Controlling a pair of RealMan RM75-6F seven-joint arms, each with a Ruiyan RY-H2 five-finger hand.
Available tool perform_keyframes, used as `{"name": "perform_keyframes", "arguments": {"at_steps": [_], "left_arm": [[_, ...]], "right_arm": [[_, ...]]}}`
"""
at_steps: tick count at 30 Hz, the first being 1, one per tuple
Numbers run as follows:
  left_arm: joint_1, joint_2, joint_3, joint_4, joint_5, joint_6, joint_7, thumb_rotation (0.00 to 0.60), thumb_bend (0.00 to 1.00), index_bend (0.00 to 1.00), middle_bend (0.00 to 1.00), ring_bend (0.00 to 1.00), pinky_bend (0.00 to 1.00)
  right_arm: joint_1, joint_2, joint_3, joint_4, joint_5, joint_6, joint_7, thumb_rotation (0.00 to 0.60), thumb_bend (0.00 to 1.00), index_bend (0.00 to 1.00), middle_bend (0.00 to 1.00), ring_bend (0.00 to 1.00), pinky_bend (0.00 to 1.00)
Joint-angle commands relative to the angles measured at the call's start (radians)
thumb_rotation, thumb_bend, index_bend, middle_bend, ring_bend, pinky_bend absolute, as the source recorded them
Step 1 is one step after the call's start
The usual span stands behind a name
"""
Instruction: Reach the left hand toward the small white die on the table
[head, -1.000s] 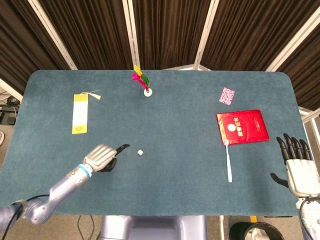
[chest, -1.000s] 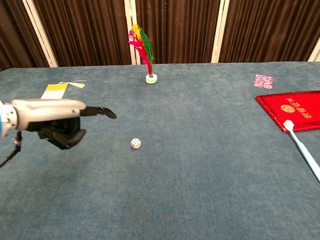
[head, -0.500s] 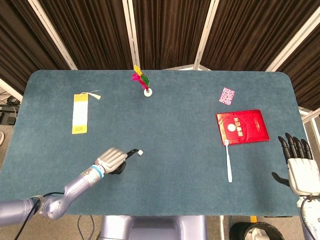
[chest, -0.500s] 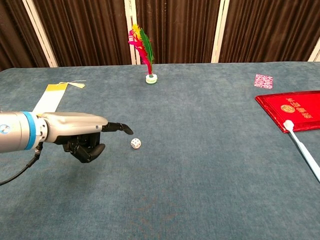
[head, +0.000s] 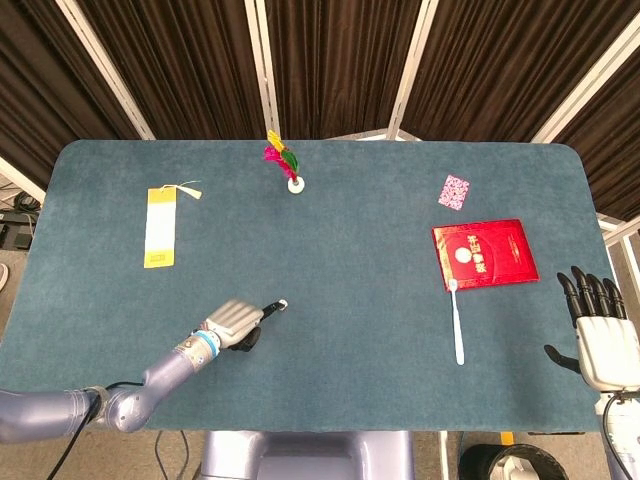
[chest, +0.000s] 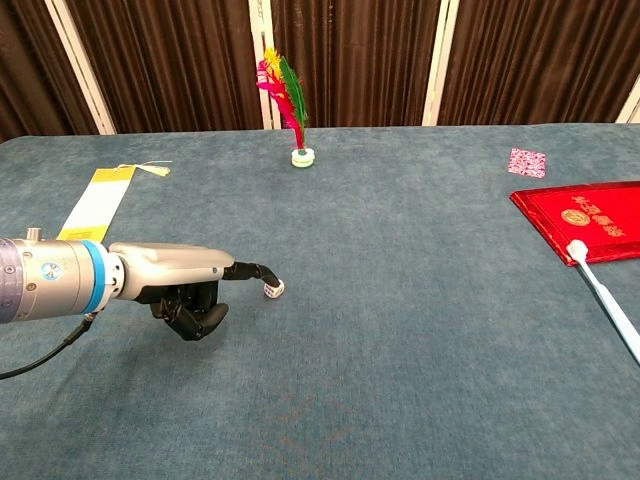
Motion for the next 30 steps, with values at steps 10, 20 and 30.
{"name": "perform_keyframes", "arguments": {"at_steps": [10,20,30], "left_arm": [[0.006,0.033,0.03,0.006,-0.012,0.051,-0.026,0.6,0.85,0.08,0.95,0.97,1.0],[0.092,0.096,0.0,-0.026,0.171,0.178,-0.171,0.6,0.85,0.08,0.95,0.96,1.0],[0.25,0.246,-0.019,-0.084,0.383,0.496,-0.274,0.6,0.28,0.02,0.38,0.4,0.36]], "right_arm": [[0.0,0.0,-0.002,-0.001,-0.004,0.005,0.001,0.6,0.0,0.0,0.0,0.0,0.0],[0.004,-0.005,-0.005,-0.001,-0.006,0.001,-0.008,0.6,0.0,0.0,0.0,0.0,0.0],[0.001,0.0,-0.01,-0.013,-0.026,0.013,-0.003,0.6,0.0,0.0,0.0,0.0,0.0]]}}
